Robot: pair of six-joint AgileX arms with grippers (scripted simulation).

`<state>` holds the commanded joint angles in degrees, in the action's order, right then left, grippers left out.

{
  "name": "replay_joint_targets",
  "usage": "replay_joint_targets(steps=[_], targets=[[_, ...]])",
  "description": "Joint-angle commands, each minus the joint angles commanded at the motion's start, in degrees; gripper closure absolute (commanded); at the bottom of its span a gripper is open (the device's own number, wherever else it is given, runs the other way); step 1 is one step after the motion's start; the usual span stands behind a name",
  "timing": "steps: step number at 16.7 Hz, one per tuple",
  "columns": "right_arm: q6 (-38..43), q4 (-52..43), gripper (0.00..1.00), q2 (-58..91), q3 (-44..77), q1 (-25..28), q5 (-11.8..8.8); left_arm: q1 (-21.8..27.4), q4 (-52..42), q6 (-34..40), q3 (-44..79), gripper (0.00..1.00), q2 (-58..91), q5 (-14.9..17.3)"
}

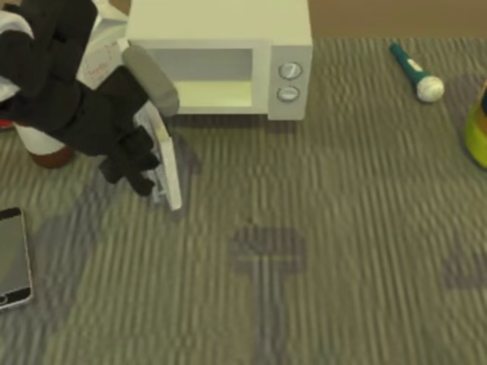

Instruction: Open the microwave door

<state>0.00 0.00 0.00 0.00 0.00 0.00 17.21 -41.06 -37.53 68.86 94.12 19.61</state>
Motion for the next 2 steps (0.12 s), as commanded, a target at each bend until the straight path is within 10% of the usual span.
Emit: replay_joint_targets(steps=[2], targets=[[0.0, 0.0, 0.0, 0.0, 0.0, 0.0, 0.0, 0.0, 0.0, 0.0, 0.0, 1.0, 0.0, 0.0]])
